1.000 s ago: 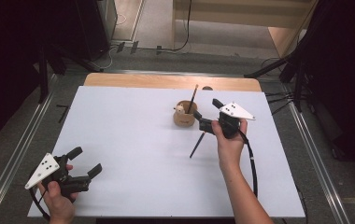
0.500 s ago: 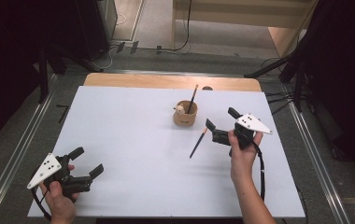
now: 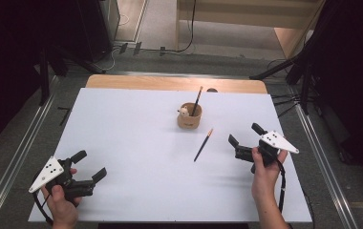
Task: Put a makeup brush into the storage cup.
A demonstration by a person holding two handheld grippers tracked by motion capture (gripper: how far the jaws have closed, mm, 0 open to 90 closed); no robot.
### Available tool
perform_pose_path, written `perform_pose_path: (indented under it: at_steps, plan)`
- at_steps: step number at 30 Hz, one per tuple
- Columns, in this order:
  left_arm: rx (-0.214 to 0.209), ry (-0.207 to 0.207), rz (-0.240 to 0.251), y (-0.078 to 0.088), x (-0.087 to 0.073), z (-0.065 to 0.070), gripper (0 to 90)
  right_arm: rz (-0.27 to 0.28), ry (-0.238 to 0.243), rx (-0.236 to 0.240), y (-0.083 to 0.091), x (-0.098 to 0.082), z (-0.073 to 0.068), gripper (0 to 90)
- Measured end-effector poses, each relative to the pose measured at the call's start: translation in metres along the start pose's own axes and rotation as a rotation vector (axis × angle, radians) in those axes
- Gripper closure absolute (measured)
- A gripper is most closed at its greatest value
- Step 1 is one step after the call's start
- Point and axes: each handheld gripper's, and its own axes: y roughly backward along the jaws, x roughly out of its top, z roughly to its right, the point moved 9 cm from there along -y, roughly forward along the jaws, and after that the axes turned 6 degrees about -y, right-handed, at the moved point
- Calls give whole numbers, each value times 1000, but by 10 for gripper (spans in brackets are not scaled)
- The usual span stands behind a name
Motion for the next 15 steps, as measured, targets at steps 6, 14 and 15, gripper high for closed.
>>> perform_pose_path:
  at_steps: [6, 14, 15]
  plan:
    - [0, -1, 0, 0, 0, 0, 0, -7, 4, -31, 18, -13, 15, 0]
    - [-1, 0, 0, 0, -1, 0, 0, -22, 27, -55, 37, -23, 28, 0]
    - [-1, -1, 0, -1, -1, 1, 0, -20, 32, -56, 42, -25, 30, 0]
